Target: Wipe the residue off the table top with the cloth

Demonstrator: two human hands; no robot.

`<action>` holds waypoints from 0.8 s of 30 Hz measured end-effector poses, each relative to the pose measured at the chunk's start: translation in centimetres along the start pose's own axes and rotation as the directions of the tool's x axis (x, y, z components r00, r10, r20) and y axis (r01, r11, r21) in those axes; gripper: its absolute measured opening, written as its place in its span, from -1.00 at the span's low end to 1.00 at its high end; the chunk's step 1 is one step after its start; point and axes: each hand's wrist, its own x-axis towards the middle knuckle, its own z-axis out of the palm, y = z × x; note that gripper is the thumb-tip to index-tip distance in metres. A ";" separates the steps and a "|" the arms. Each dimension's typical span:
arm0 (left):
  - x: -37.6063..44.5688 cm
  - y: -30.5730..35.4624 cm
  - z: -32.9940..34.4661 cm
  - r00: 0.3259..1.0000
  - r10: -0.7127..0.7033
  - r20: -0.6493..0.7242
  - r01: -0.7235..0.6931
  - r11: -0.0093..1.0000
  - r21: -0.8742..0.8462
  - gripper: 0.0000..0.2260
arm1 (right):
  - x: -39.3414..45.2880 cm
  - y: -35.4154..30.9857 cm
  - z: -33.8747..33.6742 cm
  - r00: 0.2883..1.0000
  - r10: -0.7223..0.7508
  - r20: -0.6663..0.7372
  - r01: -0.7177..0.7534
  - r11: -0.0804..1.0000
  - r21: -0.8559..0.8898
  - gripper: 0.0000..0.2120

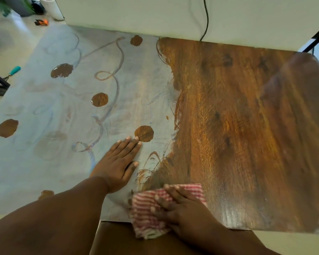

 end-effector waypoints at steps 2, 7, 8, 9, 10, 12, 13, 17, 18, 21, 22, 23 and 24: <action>0.0 0.0 -0.1 1.000 0.001 0.000 -0.001 1.000 -0.005 -0.47 | -3.2 2.0 0.7 0.999 -0.017 -0.051 0.015 0.999 -0.031 -0.61; 0.0 0.1 -0.1 1.000 0.003 -0.009 -0.003 1.000 -0.013 -0.47 | -6.4 7.5 0.3 0.996 0.082 0.024 -0.081 0.996 -0.022 -0.41; 0.0 0.1 -0.1 1.000 0.001 -0.010 -0.001 1.000 -0.016 -0.46 | -6.1 7.9 0.0 0.992 0.119 0.044 -0.119 0.993 0.004 -0.45; 0.0 0.1 -0.1 1.000 0.001 -0.011 -0.002 1.000 -0.019 -0.46 | -5.4 7.9 -0.2 0.986 0.164 0.030 -0.165 0.986 0.031 -0.50; 0.0 0.0 -0.1 1.000 0.003 -0.012 -0.004 1.000 -0.021 -0.46 | -4.5 7.4 -0.6 0.973 0.231 0.015 -0.232 0.971 0.058 -0.54; 0.0 -0.1 -0.1 1.000 0.006 -0.012 -0.006 1.000 -0.021 -0.47 | -2.5 5.1 -1.0 0.929 0.370 -0.008 -0.367 0.924 0.104 -0.58; 0.0 -0.1 0.0 1.000 0.006 -0.012 -0.006 1.000 -0.018 -0.47 | -1.5 3.6 -1.1 0.912 0.409 -0.017 -0.404 0.907 0.120 -0.59; 0.0 0.0 0.1 1.000 0.012 -0.015 -0.012 1.000 -0.008 -0.48 | 2.3 -2.3 -1.7 0.933 0.359 -0.015 -0.354 0.926 0.131 -0.58; 0.0 0.0 0.0 1.000 0.009 -0.015 -0.009 1.000 -0.014 -0.48 | 3.1 -3.3 -2.0 0.943 0.333 0.000 -0.331 0.937 0.112 -0.57; 0.1 0.1 0.0 1.000 0.002 -0.016 -0.002 1.000 -0.022 -0.47 | 3.8 -4.1 -1.8 0.960 0.279 0.006 -0.279 0.957 0.086 -0.58; 0.1 0.1 0.0 1.000 0.004 -0.015 -0.004 1.000 -0.017 -0.46 | 3.3 -3.8 -1.6 0.968 0.251 0.016 -0.251 0.964 0.091 -0.60; 0.0 0.1 0.0 1.000 0.006 -0.013 -0.006 1.000 -0.011 -0.46 | 2.5 -3.3 -1.2 0.978 0.207 0.016 -0.207 0.974 0.087 -0.62; 0.0 0.1 0.0 1.000 0.009 -0.011 -0.009 1.000 -0.006 -0.46 | 1.5 -2.7 -0.7 0.988 0.154 0.005 -0.154 0.986 0.068 -0.63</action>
